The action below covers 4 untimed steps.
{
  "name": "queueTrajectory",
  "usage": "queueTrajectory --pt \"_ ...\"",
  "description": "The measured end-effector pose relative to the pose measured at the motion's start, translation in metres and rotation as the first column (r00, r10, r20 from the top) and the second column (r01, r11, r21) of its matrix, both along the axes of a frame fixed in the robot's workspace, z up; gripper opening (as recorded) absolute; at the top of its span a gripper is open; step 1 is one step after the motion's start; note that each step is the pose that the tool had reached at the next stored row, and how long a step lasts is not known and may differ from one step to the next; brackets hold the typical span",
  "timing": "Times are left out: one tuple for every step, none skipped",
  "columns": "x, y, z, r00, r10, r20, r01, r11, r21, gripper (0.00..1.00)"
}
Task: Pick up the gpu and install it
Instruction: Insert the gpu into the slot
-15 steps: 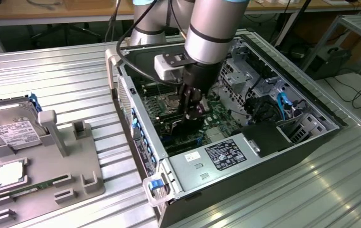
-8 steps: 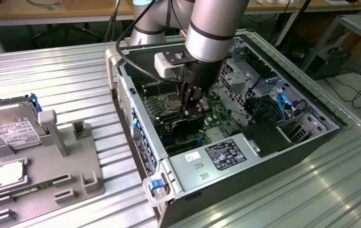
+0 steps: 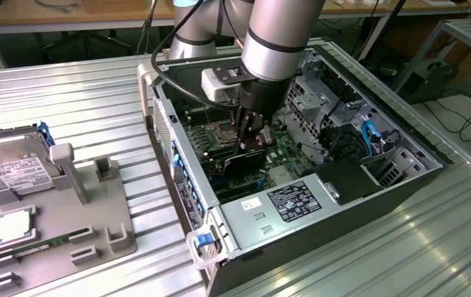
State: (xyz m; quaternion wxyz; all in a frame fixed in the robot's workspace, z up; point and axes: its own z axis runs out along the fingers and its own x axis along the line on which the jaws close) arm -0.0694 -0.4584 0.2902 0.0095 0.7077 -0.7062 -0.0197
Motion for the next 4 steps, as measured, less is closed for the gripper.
queueTrajectory --pt "0.0000 0.0000 0.0000 1.0000 0.000 0.0000 0.000 1.0000 0.0000 0.11" --pt "0.0000 0.0000 0.0000 1.0000 0.000 0.0000 0.000 1.0000 0.0000 0.11" --pt "0.0000 0.0000 0.0000 1.0000 0.000 0.0000 0.000 1.0000 0.0000 0.11" --pt "0.0000 0.0000 0.0000 1.0000 0.000 0.0000 0.000 1.0000 0.0000 0.11"
